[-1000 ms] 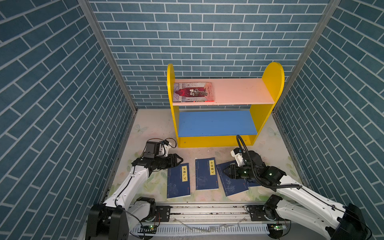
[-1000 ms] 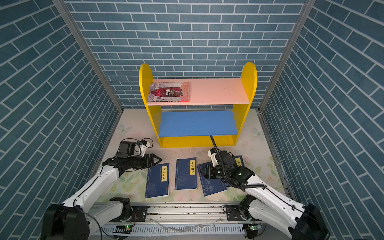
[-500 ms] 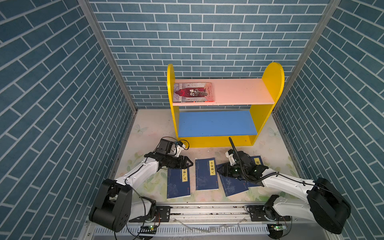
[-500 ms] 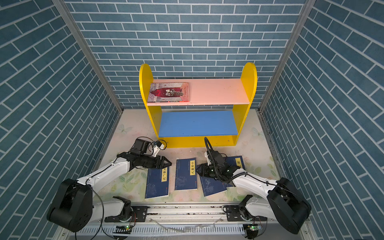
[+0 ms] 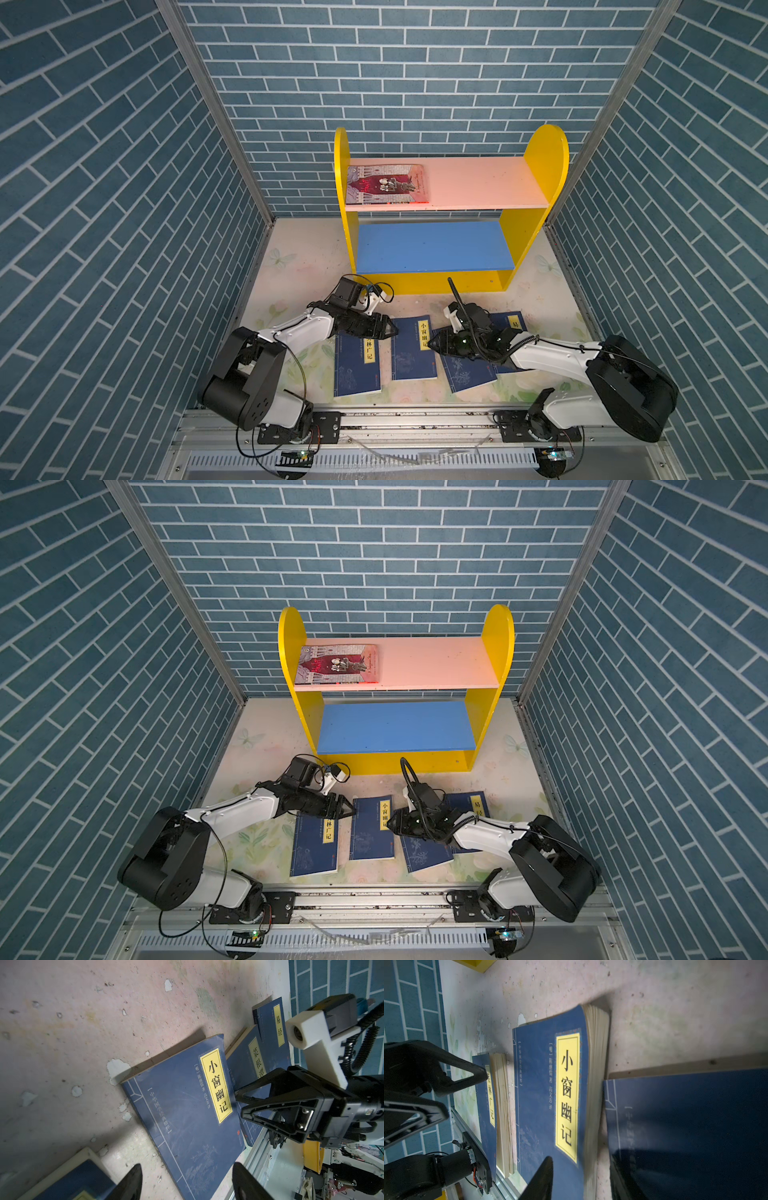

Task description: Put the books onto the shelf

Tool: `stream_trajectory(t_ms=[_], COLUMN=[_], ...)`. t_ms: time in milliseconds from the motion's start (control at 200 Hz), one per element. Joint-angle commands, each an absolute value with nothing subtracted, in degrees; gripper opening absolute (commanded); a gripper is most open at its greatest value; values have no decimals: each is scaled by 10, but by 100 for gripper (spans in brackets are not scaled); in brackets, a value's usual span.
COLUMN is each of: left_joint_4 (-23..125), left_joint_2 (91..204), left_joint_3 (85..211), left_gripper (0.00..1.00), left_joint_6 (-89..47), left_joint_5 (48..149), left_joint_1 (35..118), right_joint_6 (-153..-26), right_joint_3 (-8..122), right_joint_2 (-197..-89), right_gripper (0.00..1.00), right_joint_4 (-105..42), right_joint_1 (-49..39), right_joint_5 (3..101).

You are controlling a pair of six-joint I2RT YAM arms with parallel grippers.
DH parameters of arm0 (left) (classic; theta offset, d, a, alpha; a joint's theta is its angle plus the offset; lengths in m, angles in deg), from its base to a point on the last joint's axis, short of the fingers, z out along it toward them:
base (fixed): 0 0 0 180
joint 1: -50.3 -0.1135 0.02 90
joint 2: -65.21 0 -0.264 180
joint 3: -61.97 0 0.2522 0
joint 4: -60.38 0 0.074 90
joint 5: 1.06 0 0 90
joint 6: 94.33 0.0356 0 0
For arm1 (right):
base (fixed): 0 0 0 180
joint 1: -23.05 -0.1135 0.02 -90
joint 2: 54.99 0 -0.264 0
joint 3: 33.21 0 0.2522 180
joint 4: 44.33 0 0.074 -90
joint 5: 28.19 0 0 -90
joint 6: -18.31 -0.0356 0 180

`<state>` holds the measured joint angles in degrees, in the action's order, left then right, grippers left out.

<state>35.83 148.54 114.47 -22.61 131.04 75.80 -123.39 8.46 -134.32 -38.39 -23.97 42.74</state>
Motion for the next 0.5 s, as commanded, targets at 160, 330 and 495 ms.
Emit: stream_trajectory(t_ms=[160, 330, 495], left_joint_4=[356, 345, 365], left_joint_2=[1526, 1541, 1561], left_joint_3=[1151, 1145, 1141], left_gripper=[71, 71, 70], left_joint_6=[-228, -217, -217], left_joint_5=[1314, 1300, 1322], left_joint_1=[788, 810, 818], right_joint_6=[-1257, -1270, -1297], right_joint_3=[89, 74, 55], right_joint_2=[-1385, -1393, -1413], right_gripper=[46, 46, 46], right_joint_4=[-372, -410, -488], right_joint_1=[-248, -249, -249], right_joint_5=[425, 417, 396])
